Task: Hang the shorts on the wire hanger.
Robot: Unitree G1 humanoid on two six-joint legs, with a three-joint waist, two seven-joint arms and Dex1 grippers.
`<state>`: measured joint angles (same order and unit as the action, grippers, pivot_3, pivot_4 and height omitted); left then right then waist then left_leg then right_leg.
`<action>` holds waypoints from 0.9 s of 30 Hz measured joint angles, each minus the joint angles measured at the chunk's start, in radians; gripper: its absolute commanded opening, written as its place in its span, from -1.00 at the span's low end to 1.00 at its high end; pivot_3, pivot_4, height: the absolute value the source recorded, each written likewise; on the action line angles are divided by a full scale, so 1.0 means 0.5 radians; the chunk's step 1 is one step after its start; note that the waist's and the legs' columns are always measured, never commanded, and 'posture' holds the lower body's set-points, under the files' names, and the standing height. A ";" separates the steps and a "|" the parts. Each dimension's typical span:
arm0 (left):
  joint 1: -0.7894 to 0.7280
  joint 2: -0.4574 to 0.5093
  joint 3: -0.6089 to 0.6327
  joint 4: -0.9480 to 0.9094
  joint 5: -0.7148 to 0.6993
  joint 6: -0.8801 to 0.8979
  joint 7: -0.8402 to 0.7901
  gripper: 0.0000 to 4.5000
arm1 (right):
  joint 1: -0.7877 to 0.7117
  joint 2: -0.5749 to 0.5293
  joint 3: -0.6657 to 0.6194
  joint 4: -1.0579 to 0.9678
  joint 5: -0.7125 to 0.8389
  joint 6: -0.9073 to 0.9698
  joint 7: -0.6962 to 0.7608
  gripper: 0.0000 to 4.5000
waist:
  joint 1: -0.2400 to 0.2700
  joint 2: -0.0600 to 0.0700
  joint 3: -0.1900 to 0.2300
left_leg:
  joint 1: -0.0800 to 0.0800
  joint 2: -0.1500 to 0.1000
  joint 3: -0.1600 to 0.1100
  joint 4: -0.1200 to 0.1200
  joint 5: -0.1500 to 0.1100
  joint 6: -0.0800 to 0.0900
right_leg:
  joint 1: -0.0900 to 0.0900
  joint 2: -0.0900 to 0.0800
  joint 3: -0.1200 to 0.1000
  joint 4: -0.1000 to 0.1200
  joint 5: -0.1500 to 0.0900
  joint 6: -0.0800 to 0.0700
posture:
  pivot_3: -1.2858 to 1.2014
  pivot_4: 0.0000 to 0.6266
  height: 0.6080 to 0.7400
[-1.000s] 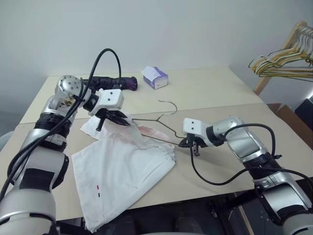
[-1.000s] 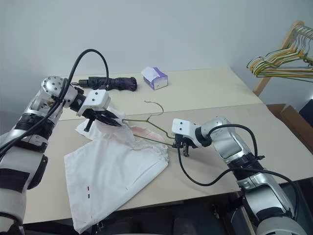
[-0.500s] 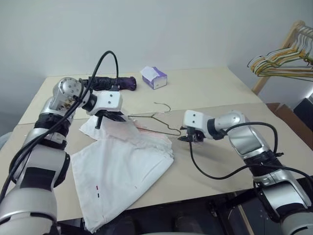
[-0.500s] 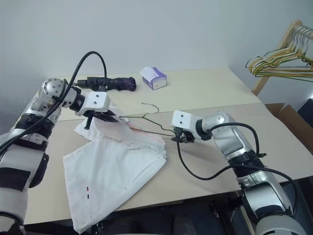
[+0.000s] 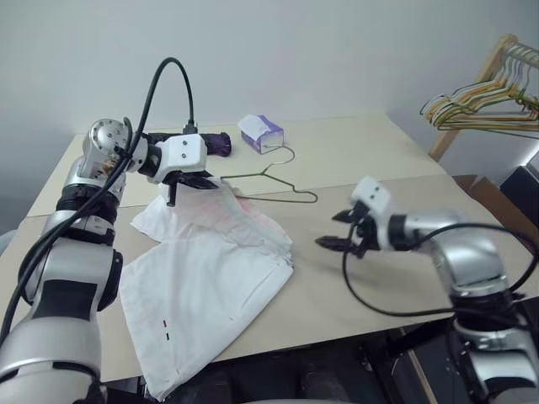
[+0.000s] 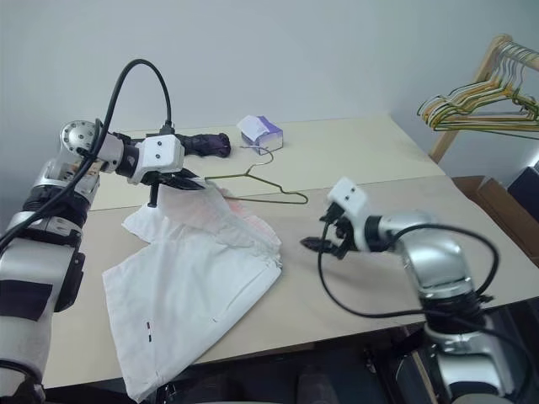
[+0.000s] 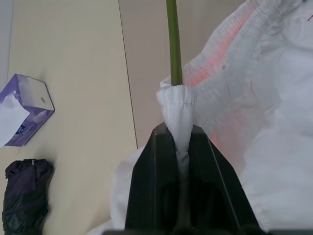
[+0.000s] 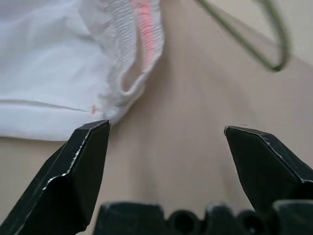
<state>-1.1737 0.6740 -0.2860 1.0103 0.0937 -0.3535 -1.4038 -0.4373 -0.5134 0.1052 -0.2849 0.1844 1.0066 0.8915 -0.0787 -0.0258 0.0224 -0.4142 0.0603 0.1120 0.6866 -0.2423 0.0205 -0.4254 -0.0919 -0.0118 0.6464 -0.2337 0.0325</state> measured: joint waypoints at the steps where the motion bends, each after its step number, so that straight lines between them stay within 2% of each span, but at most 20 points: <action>1: -0.001 0.000 0.010 -0.001 0.000 0.001 0.000 -1.00 | 0.048 0.093 0.013 0.000 0.017 0.003 -0.064 0.92 | 0.001 0.000 0.000 | 0.000 0.000 0.000 0.000 0.000 0.000 | 0.000 0.000 0.000 0.000 0.000 0.000 | -0.03 -1.00 1.00; 5: -0.001 0.005 0.046 -0.005 0.000 0.005 -0.006 -1.00 | 0.127 0.359 0.092 0.050 0.054 -0.019 -0.264 0.92 | 0.008 0.000 0.000 | -0.002 -0.001 0.000 0.001 -0.001 0.001 | 0.000 -0.001 0.000 -0.002 0.000 0.001 | -0.02 -1.00 1.00; 7: -0.001 0.007 0.057 -0.015 0.000 0.006 -0.009 -1.00 | 0.149 0.418 0.146 0.119 0.045 -0.090 -0.345 0.92 | 0.013 0.000 0.000 | -0.002 -0.001 0.000 0.002 -0.001 0.002 | 0.000 -0.001 0.000 -0.002 0.000 0.001 | -0.01 -1.00 1.00; 8: -0.001 0.013 0.058 -0.020 0.000 0.007 -0.011 -1.00 | 0.159 0.441 0.168 0.161 0.028 -0.143 -0.385 0.85 | 0.016 0.000 0.000 | -0.002 -0.001 0.000 0.002 -0.001 0.002 | 0.001 -0.001 0.000 -0.002 -0.001 0.002 | -0.01 -1.00 1.00; 11: -0.001 0.029 0.068 -0.027 0.001 0.013 -0.012 -1.00 | 0.180 0.517 0.170 0.290 0.011 -0.272 -0.483 0.52 | 0.018 0.000 0.000 | -0.002 -0.001 0.000 0.004 -0.001 0.002 | 0.001 -0.001 0.000 -0.002 0.000 0.002 | -0.01 -1.00 1.00; 18: -0.001 0.030 0.076 -0.029 0.000 0.021 -0.012 -1.00 | 0.165 0.531 0.122 0.433 0.047 -0.307 -0.550 -0.64 | 0.016 0.000 0.000 | -0.002 0.000 0.000 0.006 -0.002 0.003 | 0.002 -0.001 0.000 -0.001 0.000 0.002 | 0.00 -1.00 1.00; 20: 0.000 0.030 0.108 -0.029 -0.014 0.034 -0.020 -1.00 | 0.147 0.532 0.109 0.467 0.062 -0.312 -0.566 -0.89 | 0.016 0.000 0.000 | -0.002 0.000 0.000 0.006 -0.002 0.003 | 0.002 -0.001 0.000 -0.001 0.000 0.002 | 0.00 -1.00 1.00; 21: 0.000 0.030 0.129 -0.030 -0.036 0.053 -0.034 -1.00 | 0.139 0.532 0.099 0.485 0.066 -0.324 -0.571 -0.99 | 0.017 0.000 0.000 | -0.002 0.000 0.000 0.006 -0.002 0.003 | 0.002 -0.001 0.000 -0.001 0.000 0.002 | 0.00 -1.00 1.00; 27: 0.043 0.051 0.221 -0.056 -0.130 0.066 -0.183 -1.00 | 0.096 0.530 0.083 0.600 0.066 -0.356 -0.610 -0.99 | 0.016 0.000 0.000 | -0.002 0.000 0.000 0.006 -0.002 0.003 | 0.002 -0.001 0.000 -0.001 0.000 0.002 | 0.01 -1.00 1.00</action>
<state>-1.1524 0.6993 -0.1752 0.9824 0.0289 -0.3208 -1.4954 -0.3894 -0.2483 0.1466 0.0150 0.2176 0.8286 0.5865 -0.0704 -0.0258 0.0224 -0.4154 0.0602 0.1118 0.6898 -0.2434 0.0221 -0.4245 -0.0922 -0.0119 0.6460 -0.2339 0.0334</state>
